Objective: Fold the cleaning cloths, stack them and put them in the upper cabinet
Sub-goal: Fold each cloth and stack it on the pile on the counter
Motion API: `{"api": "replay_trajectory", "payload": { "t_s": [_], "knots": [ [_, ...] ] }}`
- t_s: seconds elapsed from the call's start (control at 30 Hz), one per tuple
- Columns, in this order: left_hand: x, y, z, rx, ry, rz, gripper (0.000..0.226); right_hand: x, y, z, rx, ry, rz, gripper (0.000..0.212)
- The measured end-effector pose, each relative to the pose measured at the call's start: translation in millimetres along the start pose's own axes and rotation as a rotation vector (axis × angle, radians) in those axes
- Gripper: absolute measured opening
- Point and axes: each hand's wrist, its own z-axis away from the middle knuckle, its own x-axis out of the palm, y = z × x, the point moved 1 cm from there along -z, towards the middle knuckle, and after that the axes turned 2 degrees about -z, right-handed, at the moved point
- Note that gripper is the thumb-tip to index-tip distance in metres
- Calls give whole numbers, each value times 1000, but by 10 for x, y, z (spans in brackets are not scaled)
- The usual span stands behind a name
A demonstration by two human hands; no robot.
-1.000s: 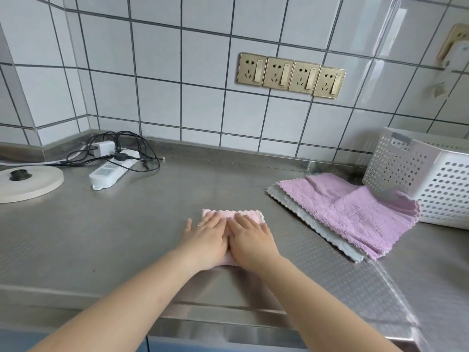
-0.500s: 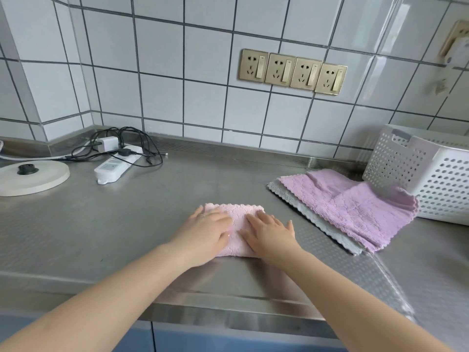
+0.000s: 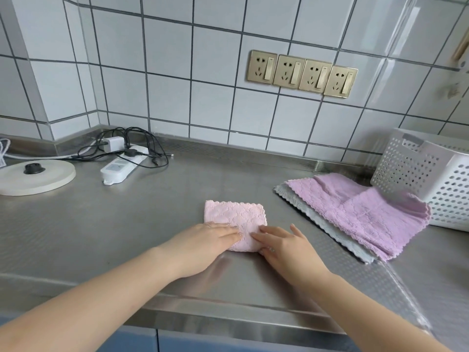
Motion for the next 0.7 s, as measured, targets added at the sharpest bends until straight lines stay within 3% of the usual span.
{"api": "replay_trajectory", "payload": {
  "t_s": [0.17,0.27,0.4,0.7],
  "knots": [
    [30,-467,-19,-76,-48,-91,47,96,-126,-433,22,-129,56,39],
    [13,-722,-107,-171,-46,-23,63,208,-183,-740,42,-123,17,38],
    [53,-1041,-275,-245,-85,-77,50,361,-198,-1140,85,-122,-20,36],
    [157,-1400,-488,-370,-114,-45,55,560,-144,-1657,107,-120,-77,35]
  ]
}}
